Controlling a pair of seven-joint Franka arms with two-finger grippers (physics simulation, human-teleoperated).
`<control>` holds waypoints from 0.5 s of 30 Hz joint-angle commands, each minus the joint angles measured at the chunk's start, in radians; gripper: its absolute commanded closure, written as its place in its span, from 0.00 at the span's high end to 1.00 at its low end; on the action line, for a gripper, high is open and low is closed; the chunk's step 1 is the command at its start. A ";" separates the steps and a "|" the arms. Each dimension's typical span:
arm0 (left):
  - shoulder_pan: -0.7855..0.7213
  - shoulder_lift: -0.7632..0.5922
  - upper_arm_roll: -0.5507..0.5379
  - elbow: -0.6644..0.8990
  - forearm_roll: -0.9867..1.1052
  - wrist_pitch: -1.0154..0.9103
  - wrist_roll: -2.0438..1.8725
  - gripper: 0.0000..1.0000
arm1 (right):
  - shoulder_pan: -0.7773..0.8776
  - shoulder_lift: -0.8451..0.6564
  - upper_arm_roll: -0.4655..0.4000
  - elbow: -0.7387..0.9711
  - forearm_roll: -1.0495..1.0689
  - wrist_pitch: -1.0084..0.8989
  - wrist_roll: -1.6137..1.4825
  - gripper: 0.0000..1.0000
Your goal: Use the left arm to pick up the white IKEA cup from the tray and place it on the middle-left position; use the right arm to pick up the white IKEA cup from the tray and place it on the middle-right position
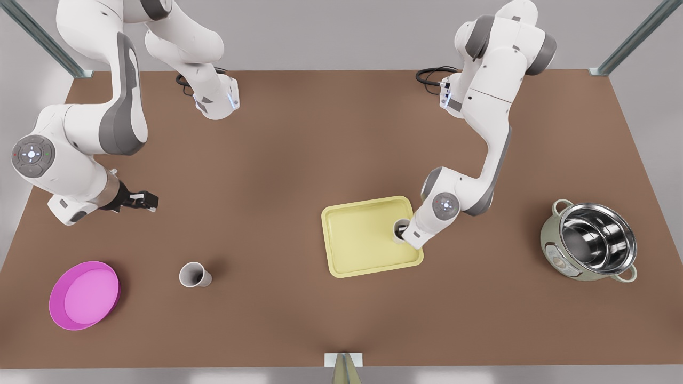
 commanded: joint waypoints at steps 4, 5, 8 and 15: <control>0.000 -0.009 0.001 0.007 -0.015 0.004 -0.050 0.00 | 0.000 -0.002 0.000 0.001 0.001 0.000 -0.010 1.00; 0.000 -0.015 0.001 0.022 -0.015 -0.023 -0.053 0.00 | -0.002 -0.002 0.000 0.003 0.001 0.000 -0.010 1.00; 0.026 -0.033 0.010 0.139 -0.068 -0.163 -0.074 0.00 | -0.002 0.001 0.002 -0.002 -0.002 -0.022 0.004 1.00; 0.265 -0.027 0.053 0.211 0.030 -0.224 0.234 0.00 | -0.003 0.012 -0.003 0.010 0.000 -0.025 -0.011 1.00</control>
